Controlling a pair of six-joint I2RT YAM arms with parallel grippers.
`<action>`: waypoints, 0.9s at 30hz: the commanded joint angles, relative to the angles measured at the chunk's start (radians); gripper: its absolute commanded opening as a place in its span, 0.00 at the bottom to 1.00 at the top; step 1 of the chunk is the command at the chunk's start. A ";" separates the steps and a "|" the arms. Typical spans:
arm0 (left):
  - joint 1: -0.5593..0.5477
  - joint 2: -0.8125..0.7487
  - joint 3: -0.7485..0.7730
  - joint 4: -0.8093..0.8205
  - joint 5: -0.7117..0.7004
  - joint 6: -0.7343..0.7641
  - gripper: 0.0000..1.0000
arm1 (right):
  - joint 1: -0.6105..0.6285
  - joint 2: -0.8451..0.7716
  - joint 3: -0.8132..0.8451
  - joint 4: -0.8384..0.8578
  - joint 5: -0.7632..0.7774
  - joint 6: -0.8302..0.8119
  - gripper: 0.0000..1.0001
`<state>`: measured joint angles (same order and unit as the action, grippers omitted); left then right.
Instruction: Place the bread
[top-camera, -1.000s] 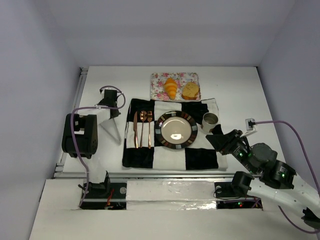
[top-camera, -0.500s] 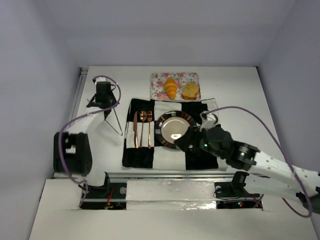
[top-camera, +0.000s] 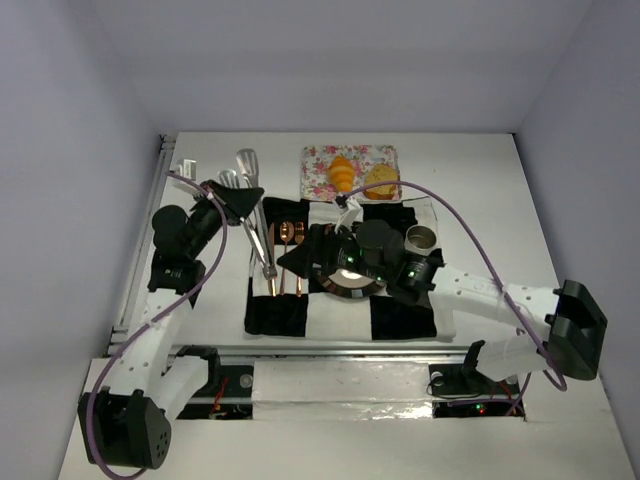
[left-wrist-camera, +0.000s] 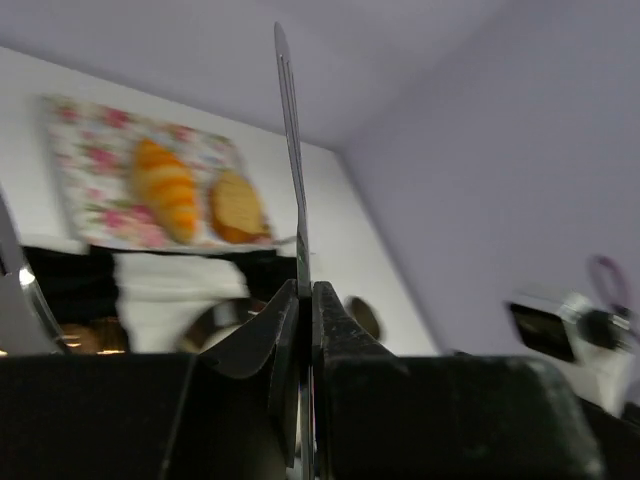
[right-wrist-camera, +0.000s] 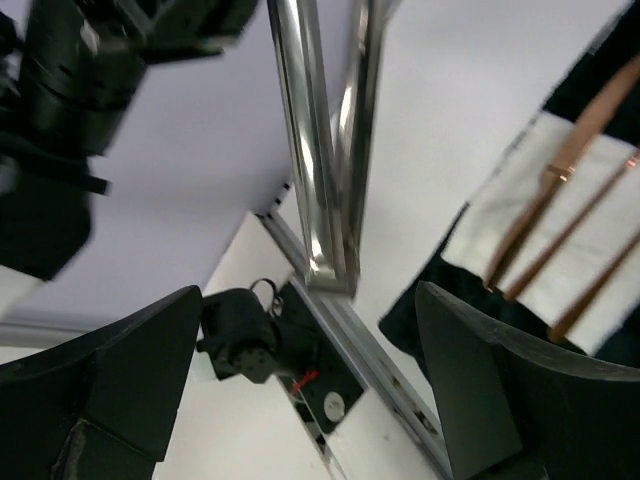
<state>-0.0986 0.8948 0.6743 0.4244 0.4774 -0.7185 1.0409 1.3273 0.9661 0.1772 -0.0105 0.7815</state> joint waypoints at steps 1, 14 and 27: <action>-0.003 -0.026 -0.059 0.411 0.252 -0.284 0.00 | 0.002 0.038 0.042 0.231 -0.054 0.025 0.94; -0.003 0.069 -0.231 1.223 0.323 -0.736 0.00 | 0.002 0.191 -0.004 0.490 -0.216 0.154 0.97; -0.053 0.090 -0.214 1.327 0.355 -0.788 0.00 | 0.002 0.293 -0.056 0.789 -0.302 0.341 0.82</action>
<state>-0.1394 1.0058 0.4263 1.2533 0.7967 -1.4864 1.0409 1.6238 0.9207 0.8162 -0.2821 1.0718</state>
